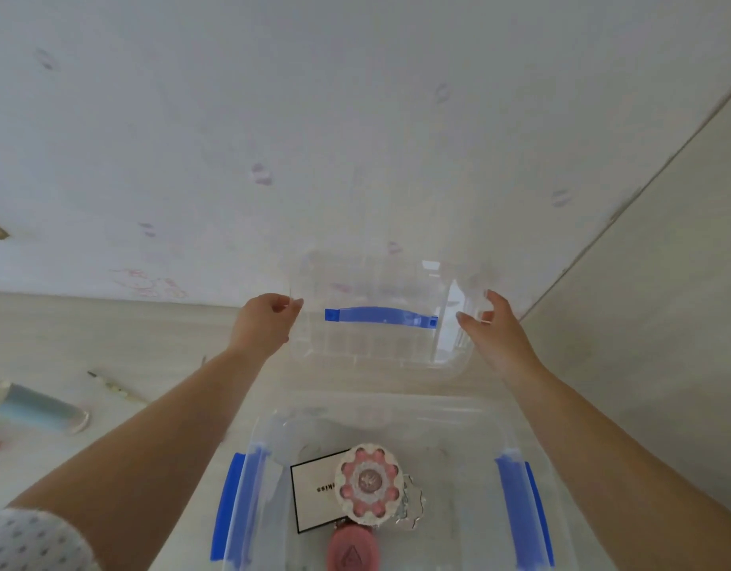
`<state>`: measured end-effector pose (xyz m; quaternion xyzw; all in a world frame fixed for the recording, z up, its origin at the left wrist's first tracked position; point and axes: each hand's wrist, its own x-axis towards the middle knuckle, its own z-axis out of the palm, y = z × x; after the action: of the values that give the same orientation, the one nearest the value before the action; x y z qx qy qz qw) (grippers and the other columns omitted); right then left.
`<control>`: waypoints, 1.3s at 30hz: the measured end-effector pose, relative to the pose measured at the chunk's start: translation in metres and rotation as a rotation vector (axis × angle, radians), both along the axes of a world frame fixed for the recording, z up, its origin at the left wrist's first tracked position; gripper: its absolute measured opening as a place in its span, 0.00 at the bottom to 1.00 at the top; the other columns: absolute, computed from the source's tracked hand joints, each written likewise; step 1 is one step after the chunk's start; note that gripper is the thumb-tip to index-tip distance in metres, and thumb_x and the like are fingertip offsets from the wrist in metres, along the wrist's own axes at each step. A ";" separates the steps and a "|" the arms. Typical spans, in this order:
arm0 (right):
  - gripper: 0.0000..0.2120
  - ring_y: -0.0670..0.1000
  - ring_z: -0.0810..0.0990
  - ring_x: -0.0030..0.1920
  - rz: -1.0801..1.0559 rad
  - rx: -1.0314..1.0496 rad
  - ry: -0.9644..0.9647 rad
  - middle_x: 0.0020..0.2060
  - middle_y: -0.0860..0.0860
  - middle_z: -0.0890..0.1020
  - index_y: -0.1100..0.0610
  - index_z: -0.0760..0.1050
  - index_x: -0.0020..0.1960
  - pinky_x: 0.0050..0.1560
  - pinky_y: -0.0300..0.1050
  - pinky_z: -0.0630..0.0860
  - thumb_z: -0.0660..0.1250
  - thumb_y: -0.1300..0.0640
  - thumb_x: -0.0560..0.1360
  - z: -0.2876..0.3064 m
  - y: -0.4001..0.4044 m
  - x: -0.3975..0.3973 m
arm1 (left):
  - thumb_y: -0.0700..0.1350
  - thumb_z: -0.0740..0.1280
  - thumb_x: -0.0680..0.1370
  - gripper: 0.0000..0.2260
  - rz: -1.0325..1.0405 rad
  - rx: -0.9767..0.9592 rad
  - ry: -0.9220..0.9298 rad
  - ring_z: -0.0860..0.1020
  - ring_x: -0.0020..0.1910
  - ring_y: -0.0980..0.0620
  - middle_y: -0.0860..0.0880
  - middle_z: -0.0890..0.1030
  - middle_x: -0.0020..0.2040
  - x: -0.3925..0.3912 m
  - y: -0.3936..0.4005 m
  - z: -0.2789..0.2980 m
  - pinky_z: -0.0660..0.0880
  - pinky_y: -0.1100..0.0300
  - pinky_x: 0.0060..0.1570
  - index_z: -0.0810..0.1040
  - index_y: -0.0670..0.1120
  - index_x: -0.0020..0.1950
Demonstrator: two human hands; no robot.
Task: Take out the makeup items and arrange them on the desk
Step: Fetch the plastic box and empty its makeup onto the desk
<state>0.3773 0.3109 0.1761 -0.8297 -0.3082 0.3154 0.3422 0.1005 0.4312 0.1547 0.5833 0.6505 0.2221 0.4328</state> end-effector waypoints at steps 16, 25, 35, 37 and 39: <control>0.29 0.53 0.70 0.67 -0.033 0.045 0.107 0.70 0.53 0.68 0.49 0.58 0.74 0.65 0.48 0.68 0.64 0.50 0.76 0.003 -0.012 0.008 | 0.50 0.64 0.77 0.21 0.018 -0.026 0.009 0.78 0.56 0.44 0.49 0.80 0.56 0.001 -0.011 0.005 0.75 0.49 0.59 0.71 0.47 0.69; 0.16 0.40 0.75 0.59 0.265 0.547 -0.243 0.55 0.42 0.75 0.46 0.72 0.61 0.62 0.36 0.69 0.65 0.60 0.76 0.041 -0.067 -0.046 | 0.47 0.65 0.77 0.10 -0.176 0.379 0.028 0.77 0.46 0.60 0.56 0.78 0.51 0.000 -0.074 0.064 0.73 0.64 0.48 0.78 0.49 0.57; 0.29 0.47 0.65 0.70 1.030 -0.041 -0.412 0.69 0.47 0.65 0.48 0.62 0.73 0.65 0.41 0.65 0.67 0.52 0.74 0.006 -0.101 -0.112 | 0.52 0.62 0.77 0.19 -0.990 0.137 0.878 0.73 0.62 0.45 0.46 0.73 0.63 -0.003 -0.161 0.033 0.71 0.52 0.55 0.70 0.46 0.65; 0.34 0.49 0.62 0.72 1.074 -0.131 -0.410 0.72 0.49 0.61 0.49 0.59 0.74 0.67 0.43 0.65 0.69 0.52 0.73 -0.007 -0.104 -0.117 | 0.49 0.63 0.77 0.17 -1.006 0.133 0.974 0.74 0.61 0.43 0.44 0.73 0.61 0.002 -0.167 0.022 0.69 0.55 0.49 0.70 0.43 0.63; 0.38 0.52 0.59 0.73 1.106 -0.207 -0.425 0.73 0.51 0.58 0.50 0.55 0.75 0.69 0.46 0.65 0.70 0.51 0.71 -0.020 -0.109 -0.120 | 0.45 0.65 0.77 0.17 -1.001 0.110 1.019 0.74 0.61 0.43 0.44 0.73 0.62 0.005 -0.170 0.010 0.69 0.55 0.49 0.70 0.42 0.64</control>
<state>0.2570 0.2024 0.1558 -0.6202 -0.7234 0.3024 -0.0244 0.1052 0.2615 0.1651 0.8639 0.4139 -0.2706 0.0952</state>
